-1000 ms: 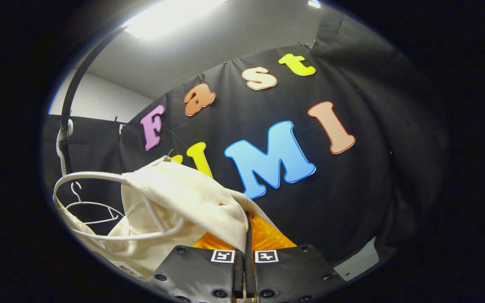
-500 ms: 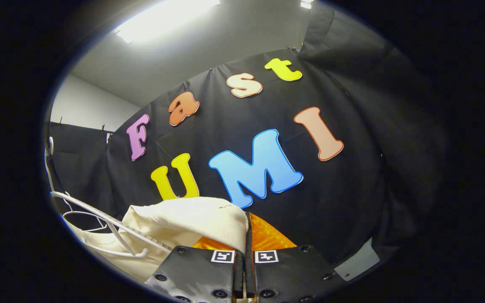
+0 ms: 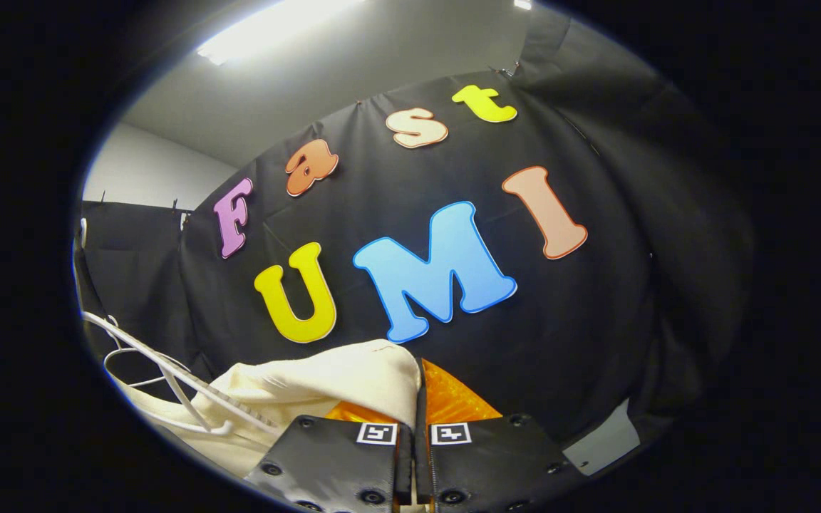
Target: Grasp the clothes on the hanger with both hands and then place them into the laundry hamper below.
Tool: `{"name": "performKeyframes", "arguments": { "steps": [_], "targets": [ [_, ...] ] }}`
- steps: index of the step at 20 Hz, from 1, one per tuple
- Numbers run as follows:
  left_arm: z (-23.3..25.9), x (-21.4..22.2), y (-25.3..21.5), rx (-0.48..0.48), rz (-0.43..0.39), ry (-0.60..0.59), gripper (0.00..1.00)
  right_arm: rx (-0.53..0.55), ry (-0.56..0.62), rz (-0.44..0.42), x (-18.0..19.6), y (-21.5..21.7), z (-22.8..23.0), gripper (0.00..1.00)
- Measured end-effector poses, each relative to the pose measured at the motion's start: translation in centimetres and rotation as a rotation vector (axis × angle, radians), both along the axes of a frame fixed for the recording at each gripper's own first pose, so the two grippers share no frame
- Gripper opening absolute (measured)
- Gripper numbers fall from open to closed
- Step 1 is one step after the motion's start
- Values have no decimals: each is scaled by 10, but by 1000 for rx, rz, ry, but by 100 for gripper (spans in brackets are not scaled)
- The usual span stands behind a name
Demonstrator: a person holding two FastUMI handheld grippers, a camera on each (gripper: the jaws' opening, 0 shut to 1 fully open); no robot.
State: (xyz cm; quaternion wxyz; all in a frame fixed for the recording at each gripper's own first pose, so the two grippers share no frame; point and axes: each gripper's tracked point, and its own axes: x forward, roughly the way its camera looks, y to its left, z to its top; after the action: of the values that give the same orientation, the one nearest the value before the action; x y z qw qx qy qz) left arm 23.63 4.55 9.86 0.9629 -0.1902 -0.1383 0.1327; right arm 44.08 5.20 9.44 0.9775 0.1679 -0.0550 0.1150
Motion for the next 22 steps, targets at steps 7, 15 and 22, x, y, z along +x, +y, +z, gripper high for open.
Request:
{"name": "performKeyframes", "arguments": {
  "steps": [7, 15, 22],
  "targets": [
    [29, -22, 10, 66, -2, 36, 4, -40, -17, 26, -3, 9, 5, 4],
    [40, 1, 43, 89, 11, 55, 0, -83, -14, -27, -12, -3, 0, 4],
    [-20, 24, 74, 60, -65, 187, 1, -87, 41, -100, -19, -10, -23, 4]
  ]
}}
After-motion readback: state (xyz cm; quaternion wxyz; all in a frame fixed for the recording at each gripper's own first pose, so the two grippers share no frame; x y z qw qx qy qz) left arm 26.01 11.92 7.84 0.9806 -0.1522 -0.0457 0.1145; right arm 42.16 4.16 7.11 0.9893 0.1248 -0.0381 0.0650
